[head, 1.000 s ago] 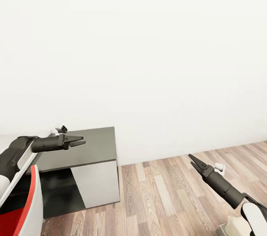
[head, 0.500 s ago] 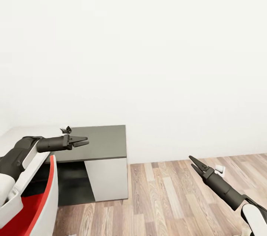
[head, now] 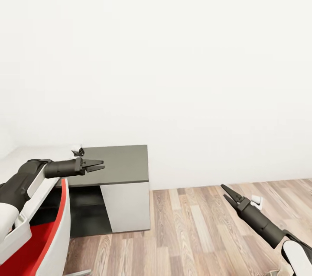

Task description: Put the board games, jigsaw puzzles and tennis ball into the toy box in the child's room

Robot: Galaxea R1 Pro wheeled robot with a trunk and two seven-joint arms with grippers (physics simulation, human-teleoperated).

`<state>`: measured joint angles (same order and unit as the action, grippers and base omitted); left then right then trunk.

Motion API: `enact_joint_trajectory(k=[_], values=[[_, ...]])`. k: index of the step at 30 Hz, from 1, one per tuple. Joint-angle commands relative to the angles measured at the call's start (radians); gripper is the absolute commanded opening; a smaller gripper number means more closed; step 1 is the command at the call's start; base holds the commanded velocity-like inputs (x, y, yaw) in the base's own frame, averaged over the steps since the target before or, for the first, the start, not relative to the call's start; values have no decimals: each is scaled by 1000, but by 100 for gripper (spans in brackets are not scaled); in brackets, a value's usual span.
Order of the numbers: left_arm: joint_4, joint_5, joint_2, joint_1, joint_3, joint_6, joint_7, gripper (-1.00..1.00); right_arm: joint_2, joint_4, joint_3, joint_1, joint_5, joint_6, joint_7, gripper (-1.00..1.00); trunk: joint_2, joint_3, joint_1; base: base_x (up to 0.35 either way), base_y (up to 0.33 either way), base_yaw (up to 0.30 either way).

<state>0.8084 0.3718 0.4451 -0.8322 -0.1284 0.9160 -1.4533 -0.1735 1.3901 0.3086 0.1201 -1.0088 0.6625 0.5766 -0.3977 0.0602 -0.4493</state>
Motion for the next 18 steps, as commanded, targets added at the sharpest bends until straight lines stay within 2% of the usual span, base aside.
enact_joint_trajectory(k=[1,8,18], values=[[0,4,1,-1,-4,11,-2,100,0,-1,1,1,-4,7,0,100,-2,2,-1,-1,0,-164],[0,4,1,-1,-4,8,-2,100,0,-3,0,1,-4,5,-1,100,-2,2,-1,0,0,-192],[0,6,2,-1,1,-2,-4,100,0,-3,0,1,-4,5,-1,100,-2,2,-1,0,-21,-26]])
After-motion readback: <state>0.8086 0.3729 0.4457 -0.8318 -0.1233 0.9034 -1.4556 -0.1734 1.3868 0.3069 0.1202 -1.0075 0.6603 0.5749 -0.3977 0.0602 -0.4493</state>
